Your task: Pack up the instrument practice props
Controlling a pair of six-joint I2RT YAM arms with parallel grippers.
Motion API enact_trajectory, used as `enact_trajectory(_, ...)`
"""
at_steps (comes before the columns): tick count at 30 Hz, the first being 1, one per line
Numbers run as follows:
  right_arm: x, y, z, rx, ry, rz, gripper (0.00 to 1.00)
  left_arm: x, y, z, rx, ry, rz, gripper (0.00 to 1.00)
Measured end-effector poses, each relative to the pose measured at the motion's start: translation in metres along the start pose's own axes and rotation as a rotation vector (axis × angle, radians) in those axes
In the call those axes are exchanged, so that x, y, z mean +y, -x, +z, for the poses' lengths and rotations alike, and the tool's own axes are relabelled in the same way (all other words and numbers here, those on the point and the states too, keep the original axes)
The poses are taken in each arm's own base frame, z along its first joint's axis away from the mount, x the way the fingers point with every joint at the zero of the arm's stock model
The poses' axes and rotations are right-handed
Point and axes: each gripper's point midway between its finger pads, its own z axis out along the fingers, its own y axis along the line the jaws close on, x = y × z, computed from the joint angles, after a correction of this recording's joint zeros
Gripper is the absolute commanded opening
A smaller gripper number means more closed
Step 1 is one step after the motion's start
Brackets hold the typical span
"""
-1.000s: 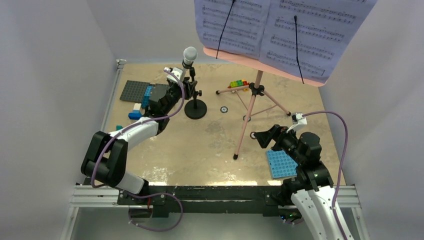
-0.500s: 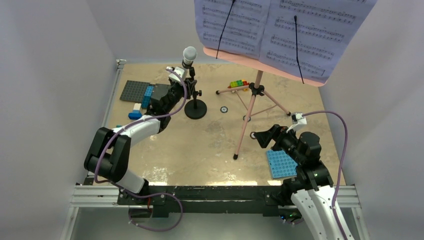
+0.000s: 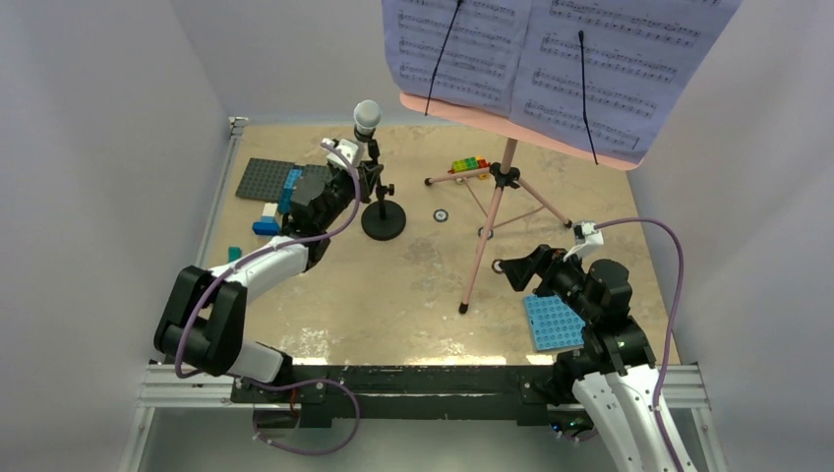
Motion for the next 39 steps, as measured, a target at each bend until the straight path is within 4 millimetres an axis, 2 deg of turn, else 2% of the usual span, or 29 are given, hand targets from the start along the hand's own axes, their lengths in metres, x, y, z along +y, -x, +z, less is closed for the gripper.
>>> enact_trajectory(8,0.008,-0.004,-0.001,0.026,0.046,0.001,0.90,-0.025,0.011,-0.044,0.018,-0.060,-0.031,0.00)
enact_trajectory(13,0.027,-0.011,-0.005,0.075,0.145,-0.001,0.88,-0.057,0.033,-0.080,-0.038,-0.154,-0.064,0.00)
enact_trajectory(17,0.046,-0.019,-0.010,0.121,0.248,-0.010,0.86,-0.087,0.043,-0.109,-0.084,-0.236,-0.094,0.00)
enact_trajectory(21,0.067,-0.029,-0.017,0.170,0.355,-0.036,0.84,-0.128,0.036,-0.130,-0.076,-0.349,-0.116,0.00)
enact_trajectory(24,0.079,-0.038,-0.022,0.206,0.405,-0.053,0.82,-0.156,0.016,-0.144,-0.026,-0.427,-0.133,0.00)
enact_trajectory(26,0.085,-0.044,-0.025,0.227,0.436,-0.066,0.80,-0.168,-0.001,-0.151,0.016,-0.456,-0.147,0.00)
enact_trajectory(27,0.088,-0.046,-0.026,0.235,0.446,-0.071,0.79,-0.174,-0.001,-0.154,0.010,-0.476,-0.149,0.00)
enact_trajectory(34,0.095,-0.057,-0.020,0.270,0.470,-0.106,0.75,-0.193,-0.003,-0.162,0.005,-0.520,-0.148,0.00)
enact_trajectory(39,0.096,-0.075,-0.007,0.338,0.477,-0.115,0.73,-0.200,-0.003,-0.165,0.006,-0.537,-0.145,0.00)
